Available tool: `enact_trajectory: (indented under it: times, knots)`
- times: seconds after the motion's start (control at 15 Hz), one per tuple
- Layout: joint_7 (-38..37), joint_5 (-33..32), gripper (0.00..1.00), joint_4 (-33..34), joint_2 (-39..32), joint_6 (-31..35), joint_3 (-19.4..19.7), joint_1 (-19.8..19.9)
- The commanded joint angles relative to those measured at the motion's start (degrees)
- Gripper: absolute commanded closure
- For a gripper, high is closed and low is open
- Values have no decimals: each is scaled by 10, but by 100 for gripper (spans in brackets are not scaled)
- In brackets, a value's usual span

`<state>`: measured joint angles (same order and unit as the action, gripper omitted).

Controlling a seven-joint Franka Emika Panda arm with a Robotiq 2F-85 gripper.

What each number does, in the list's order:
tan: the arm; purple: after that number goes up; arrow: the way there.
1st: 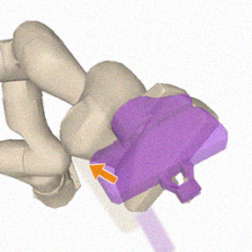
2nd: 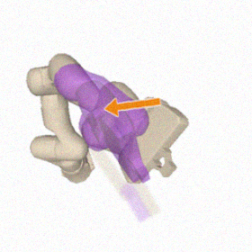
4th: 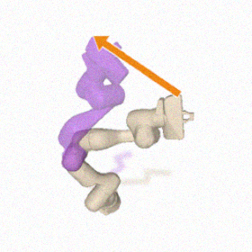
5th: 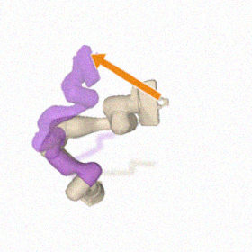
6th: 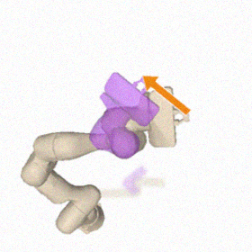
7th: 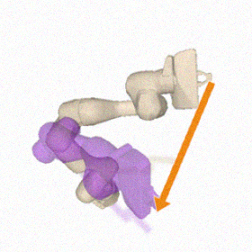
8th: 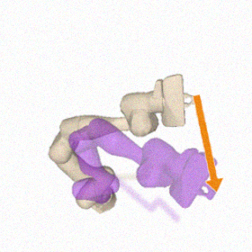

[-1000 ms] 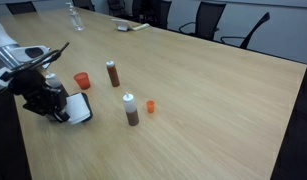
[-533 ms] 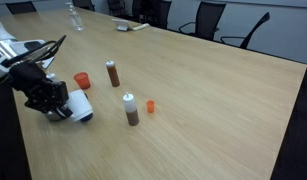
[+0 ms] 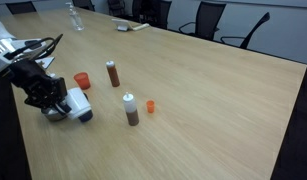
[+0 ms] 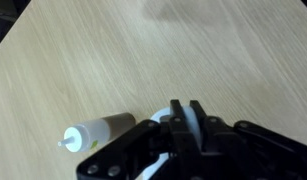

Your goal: Pour the contents from the white cup into the blue cup

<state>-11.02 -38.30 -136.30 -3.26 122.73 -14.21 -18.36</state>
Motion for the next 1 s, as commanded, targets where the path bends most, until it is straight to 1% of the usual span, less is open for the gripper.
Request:
enact_trajectory:
  times: [0.0,0.8,0.87,0.93]
  knots:
    - [1,1,87,5,-4,-4,-7,5]
    - [1,1,87,14,-12,-13,-7,4]
    - [1,1,97,14,-12,-13,-7,4]
    - [4,0,97,18,-14,-18,-8,3]
